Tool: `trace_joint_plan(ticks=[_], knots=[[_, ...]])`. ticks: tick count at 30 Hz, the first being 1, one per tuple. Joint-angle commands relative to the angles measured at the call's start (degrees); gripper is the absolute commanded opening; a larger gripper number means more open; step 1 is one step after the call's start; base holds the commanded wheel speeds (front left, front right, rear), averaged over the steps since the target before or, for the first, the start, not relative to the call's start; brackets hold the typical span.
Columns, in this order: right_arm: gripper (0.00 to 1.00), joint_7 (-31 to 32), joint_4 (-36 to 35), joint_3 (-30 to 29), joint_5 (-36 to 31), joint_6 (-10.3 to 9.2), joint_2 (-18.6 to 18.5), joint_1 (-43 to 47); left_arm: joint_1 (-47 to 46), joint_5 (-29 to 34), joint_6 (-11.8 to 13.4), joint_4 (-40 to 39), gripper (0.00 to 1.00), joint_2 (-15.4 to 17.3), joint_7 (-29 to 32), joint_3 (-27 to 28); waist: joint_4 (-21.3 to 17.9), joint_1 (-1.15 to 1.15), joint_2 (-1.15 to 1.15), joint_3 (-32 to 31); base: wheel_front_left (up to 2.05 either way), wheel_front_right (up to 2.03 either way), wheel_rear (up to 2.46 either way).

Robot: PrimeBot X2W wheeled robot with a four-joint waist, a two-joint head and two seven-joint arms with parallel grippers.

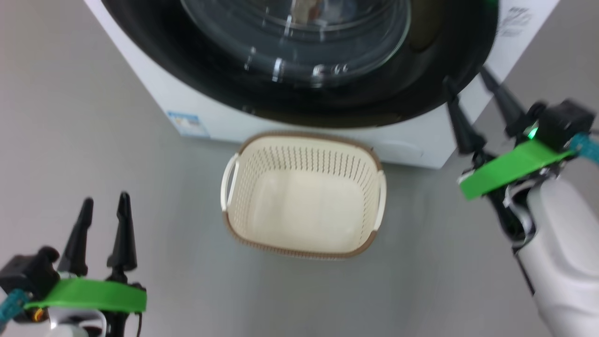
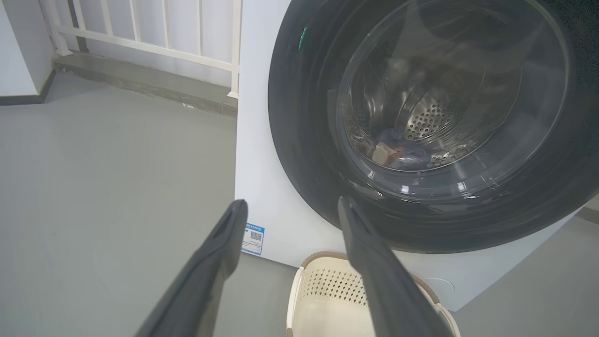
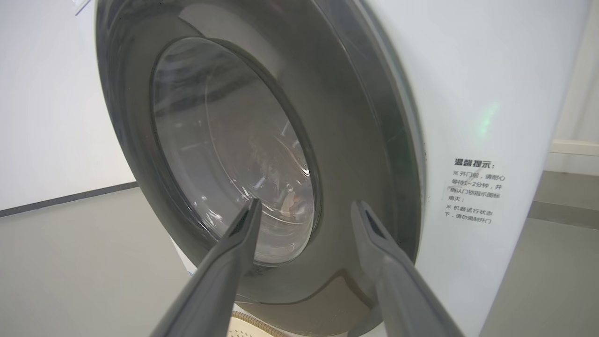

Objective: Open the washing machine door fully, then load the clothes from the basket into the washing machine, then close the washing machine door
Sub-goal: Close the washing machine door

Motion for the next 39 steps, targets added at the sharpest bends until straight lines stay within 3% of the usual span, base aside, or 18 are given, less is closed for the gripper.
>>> trace_joint_plan(ticks=[1,21,39], knots=[[1.00,-0.26,-2.09,1.45,0.26,-0.14,0.67,2.29,0.73,0.67,-0.14,-0.67,1.00,1.64,-0.36,1.96,-2.82,0.00,0.00,-5.94,0.00,0.00,0.00],[1.00,-0.26,-7.55,2.85,2.81,-0.14,2.45,18.92,8.40,3.58,-0.14,-1.14,1.00,-0.09,-0.36,3.88,-11.94,0.00,0.00,-16.10,0.00,0.00,0.00],[1.00,-0.26,-8.81,-0.37,1.85,-0.14,3.42,25.24,9.87,1.91,-0.14,-2.97,1.00,-0.39,-0.36,2.76,-12.72,0.00,0.00,-17.34,0.00,0.00,0.00]])
